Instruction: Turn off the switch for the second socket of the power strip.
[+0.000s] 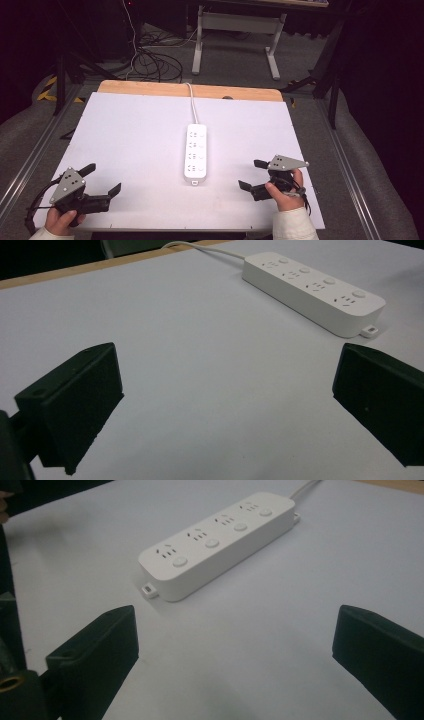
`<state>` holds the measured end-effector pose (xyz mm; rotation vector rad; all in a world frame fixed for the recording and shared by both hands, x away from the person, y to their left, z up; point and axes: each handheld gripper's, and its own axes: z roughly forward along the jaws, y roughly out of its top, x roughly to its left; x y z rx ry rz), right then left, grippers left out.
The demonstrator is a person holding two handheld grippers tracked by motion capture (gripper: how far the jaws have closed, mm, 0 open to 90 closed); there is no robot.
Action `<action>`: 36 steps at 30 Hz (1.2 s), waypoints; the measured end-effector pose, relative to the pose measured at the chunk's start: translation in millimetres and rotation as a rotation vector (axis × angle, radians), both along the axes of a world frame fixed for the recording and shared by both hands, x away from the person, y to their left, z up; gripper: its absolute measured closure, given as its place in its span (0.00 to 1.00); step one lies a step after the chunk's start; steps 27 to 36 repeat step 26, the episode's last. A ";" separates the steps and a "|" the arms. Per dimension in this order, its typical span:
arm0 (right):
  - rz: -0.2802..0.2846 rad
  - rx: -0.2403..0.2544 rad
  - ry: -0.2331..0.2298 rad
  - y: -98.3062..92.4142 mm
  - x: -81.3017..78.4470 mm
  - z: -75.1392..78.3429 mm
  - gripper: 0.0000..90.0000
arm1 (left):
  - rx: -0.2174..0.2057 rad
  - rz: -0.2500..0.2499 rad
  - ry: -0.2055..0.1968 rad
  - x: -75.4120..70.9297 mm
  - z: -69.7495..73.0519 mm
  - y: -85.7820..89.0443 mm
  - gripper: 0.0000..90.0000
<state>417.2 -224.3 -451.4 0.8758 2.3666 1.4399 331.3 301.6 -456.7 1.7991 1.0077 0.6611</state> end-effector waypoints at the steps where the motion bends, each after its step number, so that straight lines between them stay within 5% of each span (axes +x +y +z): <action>1: -0.005 -0.001 -0.011 -1.2 -0.7 -3.5 0.08 | -0.001 0.000 0.000 -0.1 0.0 0.1 0.01; 6: -0.017 0.001 -0.030 -6.6 -5.1 -19.8 0.08 | -0.004 0.002 0.002 -0.8 -0.1 0.9 0.01; 13: 0.000 -0.073 -0.040 -10.9 -13.9 -36.5 0.07 | -0.030 0.017 0.012 -0.4 -5.4 8.3 0.01; 17: 0.000 -0.125 -0.026 -9.4 -14.6 -39.6 0.07 | 0.018 0.027 -0.024 -2.0 -7.5 5.4 0.00; 20: -0.010 -0.112 -0.019 -13.0 -11.7 -39.8 0.07 | 0.047 0.030 -0.025 -2.9 -7.9 4.1 0.00; 26: -0.022 -0.095 -0.027 -18.9 -10.7 -39.3 0.07 | 0.004 0.011 0.010 -5.0 -6.4 7.9 0.00; 36: -0.022 -0.095 -0.027 -18.9 -10.7 -39.3 0.07 | 0.004 0.011 0.010 -5.0 -6.4 7.9 0.00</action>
